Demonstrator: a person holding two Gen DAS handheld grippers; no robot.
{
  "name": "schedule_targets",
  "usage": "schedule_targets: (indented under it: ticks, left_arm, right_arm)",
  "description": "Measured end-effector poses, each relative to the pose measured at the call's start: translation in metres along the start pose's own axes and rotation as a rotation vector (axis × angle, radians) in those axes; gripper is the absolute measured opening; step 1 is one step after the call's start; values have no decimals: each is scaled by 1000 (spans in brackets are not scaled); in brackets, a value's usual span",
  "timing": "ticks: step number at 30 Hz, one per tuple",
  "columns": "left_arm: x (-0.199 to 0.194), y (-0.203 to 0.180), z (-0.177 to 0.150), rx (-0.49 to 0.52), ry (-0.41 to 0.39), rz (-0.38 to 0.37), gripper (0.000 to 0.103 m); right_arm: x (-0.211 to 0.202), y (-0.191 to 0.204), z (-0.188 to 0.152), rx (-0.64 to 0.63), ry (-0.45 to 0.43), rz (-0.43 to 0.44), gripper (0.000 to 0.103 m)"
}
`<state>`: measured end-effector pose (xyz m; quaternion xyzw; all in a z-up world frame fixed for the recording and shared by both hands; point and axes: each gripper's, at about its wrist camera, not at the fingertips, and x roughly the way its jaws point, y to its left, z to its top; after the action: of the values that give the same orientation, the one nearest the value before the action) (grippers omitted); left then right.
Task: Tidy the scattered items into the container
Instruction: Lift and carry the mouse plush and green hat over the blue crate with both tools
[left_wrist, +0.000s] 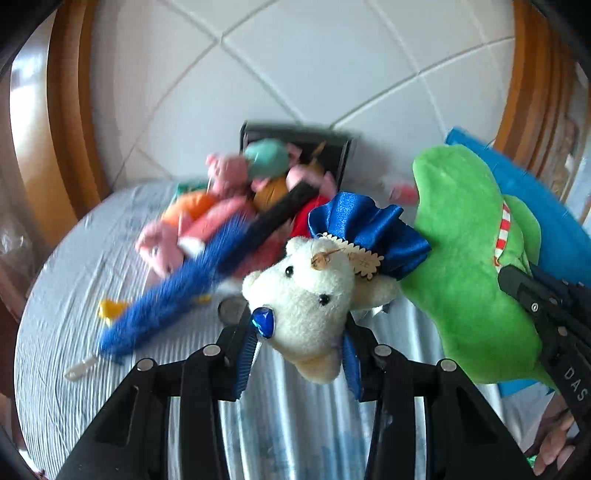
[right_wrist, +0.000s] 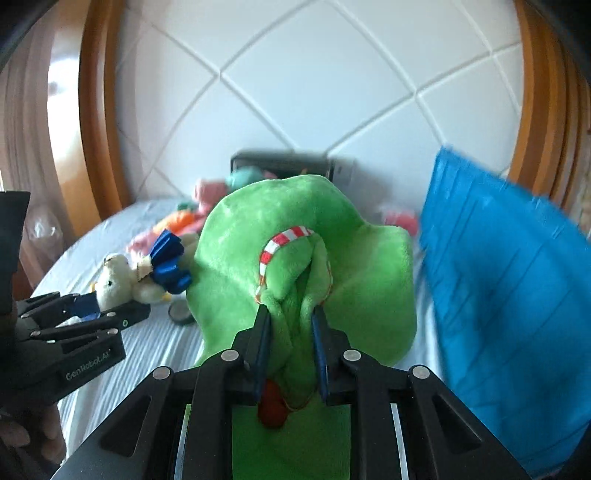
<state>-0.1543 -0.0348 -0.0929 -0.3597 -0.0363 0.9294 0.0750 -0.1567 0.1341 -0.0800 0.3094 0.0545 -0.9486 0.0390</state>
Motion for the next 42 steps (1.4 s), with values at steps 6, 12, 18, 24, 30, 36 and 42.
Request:
schedule_targets:
  ticks: [6,12,18,24,30,36,42]
  left_arm:
    - [-36,-41,25,31,-107,-18,40]
    - [-57,-121,47,66,-185,-29,40]
    - [-62,-238,80,83,-174,-132,40]
    - [-47,-354,106,91,-82,-218,40]
    - [13,-452,99,190,123,-127,40]
    - [54,-491,69,227,331,-85,40]
    - [41,-512,52,256,304,-93,42]
  right_arm:
    - [-56,-34,34,5,-132,-25,20]
    - [-111,-102,63,-7,-275,-77,20]
    - [-154,-217,78,-11,-346,-141,20]
    - [-161,-340,73,2,-299,-182,21]
    - [-123,-433,42,-6,-106,-172,21]
    - [-102,-480,-10,-21,53,-131,21]
    - [-106,-503,-40,-32,110,-97,24]
